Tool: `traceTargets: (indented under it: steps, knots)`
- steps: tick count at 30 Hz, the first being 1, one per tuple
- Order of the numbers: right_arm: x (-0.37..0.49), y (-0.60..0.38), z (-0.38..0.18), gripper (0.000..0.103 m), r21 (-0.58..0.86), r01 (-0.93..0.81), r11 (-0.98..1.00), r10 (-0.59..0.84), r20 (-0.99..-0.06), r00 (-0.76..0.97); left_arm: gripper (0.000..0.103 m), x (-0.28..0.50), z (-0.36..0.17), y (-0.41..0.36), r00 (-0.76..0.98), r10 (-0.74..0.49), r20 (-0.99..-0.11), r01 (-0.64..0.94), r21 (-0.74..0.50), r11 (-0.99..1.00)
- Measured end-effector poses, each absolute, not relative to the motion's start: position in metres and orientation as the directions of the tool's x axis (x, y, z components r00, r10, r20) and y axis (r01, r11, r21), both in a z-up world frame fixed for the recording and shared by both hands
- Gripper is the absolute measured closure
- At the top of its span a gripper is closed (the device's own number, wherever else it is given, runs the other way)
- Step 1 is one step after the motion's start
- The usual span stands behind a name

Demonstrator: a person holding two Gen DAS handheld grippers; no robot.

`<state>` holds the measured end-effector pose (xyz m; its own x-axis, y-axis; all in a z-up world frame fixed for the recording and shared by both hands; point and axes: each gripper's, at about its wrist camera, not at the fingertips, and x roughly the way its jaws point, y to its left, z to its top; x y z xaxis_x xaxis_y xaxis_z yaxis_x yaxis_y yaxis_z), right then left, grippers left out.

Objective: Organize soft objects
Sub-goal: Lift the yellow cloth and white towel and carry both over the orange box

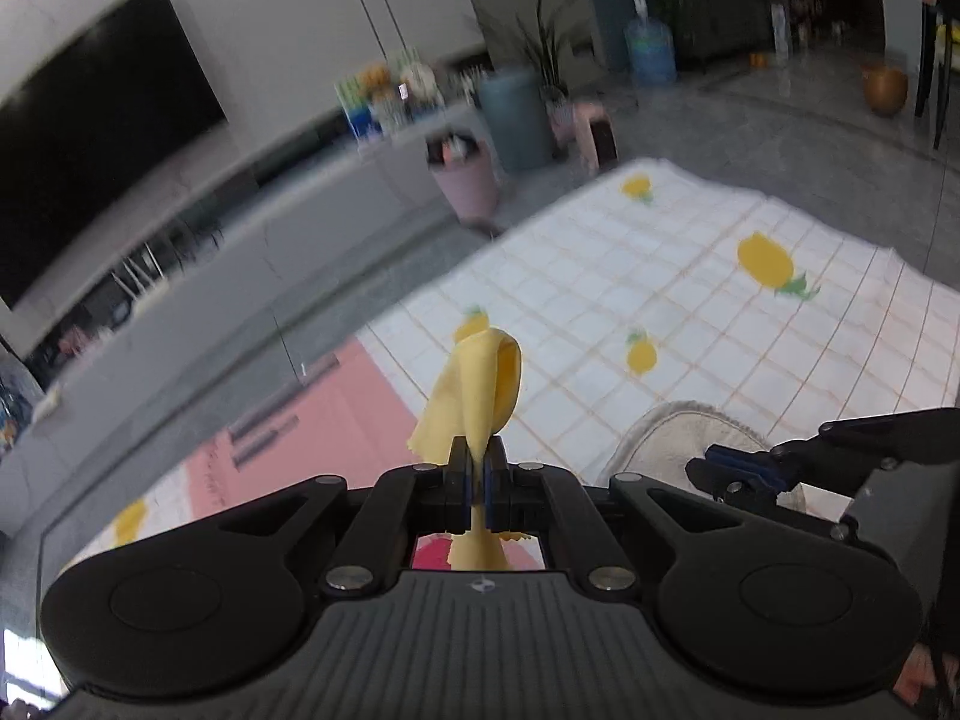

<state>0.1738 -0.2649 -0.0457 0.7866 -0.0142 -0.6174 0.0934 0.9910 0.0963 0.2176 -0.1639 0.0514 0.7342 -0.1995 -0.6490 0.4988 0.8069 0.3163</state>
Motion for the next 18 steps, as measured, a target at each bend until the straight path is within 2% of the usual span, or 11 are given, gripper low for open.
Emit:
traceTargets:
  steps: [3, 9, 14, 16, 18]
  knots:
    - [0.161, -0.261, -0.029, 0.101, 0.106, 0.072, 0.992, -0.001, -0.553, 0.833, 0.1, 0.193, 0.069, -0.149, 0.803, -0.211, -0.558, 0.452, 0.339, 0.825]
    - [0.135, -0.243, 0.007, 0.103, 0.114, 0.02, 0.993, 0.03, -0.426, 0.904, 0.1, 0.158, 0.078, -0.096, 0.842, -0.161, -0.514, 0.364, 0.322, 0.874]
    - [0.115, -0.224, 0.032, 0.103, 0.142, -0.096, 0.985, 0.14, -0.339, 0.93, 0.099, 0.141, 0.07, -0.036, 0.884, -0.045, -0.466, 0.231, 0.351, 0.908]
    - [0.107, -0.212, 0.041, 0.103, 0.146, -0.188, 0.971, 0.224, -0.301, 0.927, 0.099, 0.137, 0.069, -0.005, 0.912, 0.019, -0.411, 0.123, 0.315, 0.941]
    - [0.103, -0.201, 0.05, 0.103, 0.111, -0.211, 0.971, 0.236, -0.305, 0.923, 0.099, 0.134, 0.067, 0.023, 0.917, 0.056, -0.396, 0.056, 0.265, 0.963]
